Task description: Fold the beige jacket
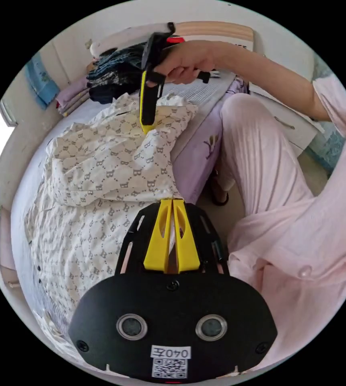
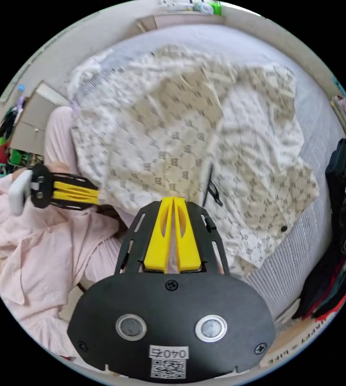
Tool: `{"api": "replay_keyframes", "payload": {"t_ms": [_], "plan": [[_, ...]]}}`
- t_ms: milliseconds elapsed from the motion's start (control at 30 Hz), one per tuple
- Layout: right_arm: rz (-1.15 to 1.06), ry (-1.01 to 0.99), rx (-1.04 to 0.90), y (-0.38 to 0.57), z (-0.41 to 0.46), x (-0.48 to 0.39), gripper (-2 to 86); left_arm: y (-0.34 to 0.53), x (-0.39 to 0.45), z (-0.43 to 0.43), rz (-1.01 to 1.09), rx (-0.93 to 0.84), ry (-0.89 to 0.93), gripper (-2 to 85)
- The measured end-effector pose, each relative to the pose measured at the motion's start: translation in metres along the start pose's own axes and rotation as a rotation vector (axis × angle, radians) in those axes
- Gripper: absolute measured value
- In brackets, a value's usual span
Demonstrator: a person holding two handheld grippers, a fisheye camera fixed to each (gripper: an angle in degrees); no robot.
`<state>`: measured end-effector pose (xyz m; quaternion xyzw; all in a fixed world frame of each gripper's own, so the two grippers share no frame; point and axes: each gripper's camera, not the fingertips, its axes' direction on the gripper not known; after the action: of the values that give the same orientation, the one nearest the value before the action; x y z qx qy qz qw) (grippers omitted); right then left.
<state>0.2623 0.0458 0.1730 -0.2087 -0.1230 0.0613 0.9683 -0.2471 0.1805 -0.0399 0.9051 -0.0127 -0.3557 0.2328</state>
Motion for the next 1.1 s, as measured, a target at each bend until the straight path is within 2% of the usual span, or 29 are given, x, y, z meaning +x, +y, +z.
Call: {"api": "replay_keyframes", "payload": {"t_ms": [33,100,167,267,300,400,533,600,667,700,733,800,867,933,1033,1100], "plan": [[0.061,0.021,-0.135,0.0,0.024,0.013,-0.9,0.008,0.006,-0.009,0.143,0.01,-0.032,-0.9],[0.129,-0.043,-0.12,0.006,0.022,0.022,-0.9,0.018,-0.011,-0.032,0.166,0.022,-0.03,-0.8],[0.127,0.048,-0.087,0.01,0.005,0.011,-0.9,0.03,-0.069,-0.072,-0.004,0.142,-0.12,-0.7],[0.095,0.088,0.115,0.007,-0.035,-0.015,-0.9,0.032,-0.17,-0.1,-0.269,0.273,-0.19,0.6],[0.075,0.07,0.187,0.003,-0.043,-0.024,-0.9,0.029,-0.19,-0.1,-0.294,0.289,-0.197,1.3],[0.031,0.047,0.217,-0.015,-0.034,-0.039,-0.9,-0.004,-0.28,-0.081,-0.375,0.253,-0.234,6.0],[0.071,0.167,0.063,-0.036,0.019,-0.043,-0.9,-0.073,-0.362,-0.033,-0.334,0.12,-0.171,10.6],[0.093,0.24,0.012,-0.037,0.041,-0.042,-0.9,-0.097,-0.376,-0.006,-0.27,0.005,-0.189,11.3],[0.108,0.279,-0.014,-0.035,0.059,-0.039,-0.9,-0.111,-0.38,0.038,-0.174,-0.21,-0.131,7.2],[0.118,0.268,-0.02,-0.033,0.069,-0.035,-0.9,-0.11,-0.377,0.047,-0.137,-0.252,-0.112,5.9],[0.133,0.238,-0.009,-0.03,0.075,-0.03,-0.9,-0.106,-0.368,0.047,-0.088,-0.237,-0.161,3.5],[0.152,0.188,0.016,-0.024,0.078,-0.022,-1.0,-0.093,-0.36,0.022,-0.135,-0.146,-0.272,0.8],[0.163,0.133,0.037,-0.018,0.082,-0.013,-1.0,-0.059,-0.362,-0.035,-0.347,0.036,-0.345,0.2],[0.19,0.043,0.075,-0.01,0.089,0.003,-1.0,-0.026,-0.371,-0.062,-0.473,0.091,-0.37,0.9],[0.215,-0.068,0.068,-0.011,0.106,0.019,-1.0,0.005,-0.395,-0.042,-0.553,-0.032,-0.284,4.0],[0.212,-0.063,0.041,-0.011,0.111,0.019,-1.0,0.015,-0.404,-0.023,-0.577,-0.118,-0.257,7.7]]}}
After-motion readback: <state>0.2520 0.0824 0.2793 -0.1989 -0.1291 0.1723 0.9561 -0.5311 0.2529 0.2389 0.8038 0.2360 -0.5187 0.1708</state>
